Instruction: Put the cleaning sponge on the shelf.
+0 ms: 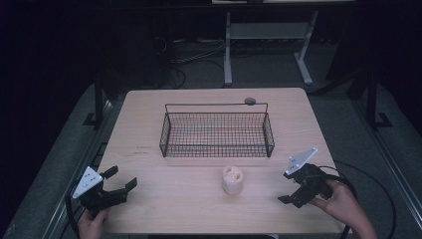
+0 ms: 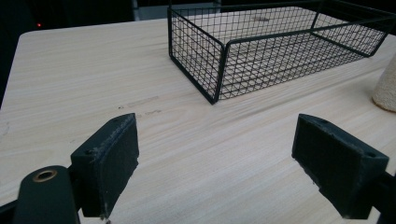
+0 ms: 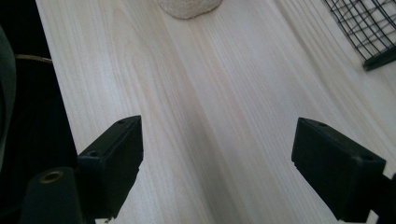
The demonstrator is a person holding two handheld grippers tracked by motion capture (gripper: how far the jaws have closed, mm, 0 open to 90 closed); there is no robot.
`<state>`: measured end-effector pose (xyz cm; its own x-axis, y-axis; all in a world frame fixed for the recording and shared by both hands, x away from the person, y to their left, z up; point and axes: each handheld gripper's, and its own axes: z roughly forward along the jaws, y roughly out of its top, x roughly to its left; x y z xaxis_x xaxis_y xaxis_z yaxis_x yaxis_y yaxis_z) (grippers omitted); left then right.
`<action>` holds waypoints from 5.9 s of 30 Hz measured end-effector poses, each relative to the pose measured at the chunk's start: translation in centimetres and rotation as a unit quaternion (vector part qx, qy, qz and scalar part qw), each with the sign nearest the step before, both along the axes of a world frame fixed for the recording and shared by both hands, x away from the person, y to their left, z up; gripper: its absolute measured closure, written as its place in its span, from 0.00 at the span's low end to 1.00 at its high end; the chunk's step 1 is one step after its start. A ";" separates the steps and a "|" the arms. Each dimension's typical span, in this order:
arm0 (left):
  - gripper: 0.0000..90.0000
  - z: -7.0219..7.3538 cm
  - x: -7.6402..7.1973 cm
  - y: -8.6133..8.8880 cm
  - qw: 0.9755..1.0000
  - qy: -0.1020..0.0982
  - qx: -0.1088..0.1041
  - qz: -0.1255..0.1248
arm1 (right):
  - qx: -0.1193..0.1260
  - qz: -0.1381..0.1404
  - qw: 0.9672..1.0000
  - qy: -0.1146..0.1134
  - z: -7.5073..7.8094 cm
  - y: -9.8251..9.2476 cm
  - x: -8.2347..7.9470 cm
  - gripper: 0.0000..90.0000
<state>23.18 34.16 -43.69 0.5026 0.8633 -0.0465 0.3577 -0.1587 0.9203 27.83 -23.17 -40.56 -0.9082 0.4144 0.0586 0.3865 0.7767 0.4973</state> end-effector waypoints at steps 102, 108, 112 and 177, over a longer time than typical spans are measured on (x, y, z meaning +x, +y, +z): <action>0.16 0.1 0.2 0.3 1.000 0.001 -0.009 0.001 | -0.074 0.138 0.987 0.027 2.8 13.7 5.4 0.18; 0.15 0.1 0.2 0.3 1.000 0.001 -0.009 0.001 | -0.078 0.142 0.986 0.030 2.6 14.2 5.6 0.18; 0.16 0.2 0.1 0.3 1.000 -0.002 -0.011 0.000 | -0.081 0.145 0.986 0.031 2.5 14.5 5.7 0.18; 0.15 0.2 0.1 0.5 1.000 -0.002 -0.012 0.006 | -0.059 0.133 0.989 0.036 7.8 14.1 8.9 0.33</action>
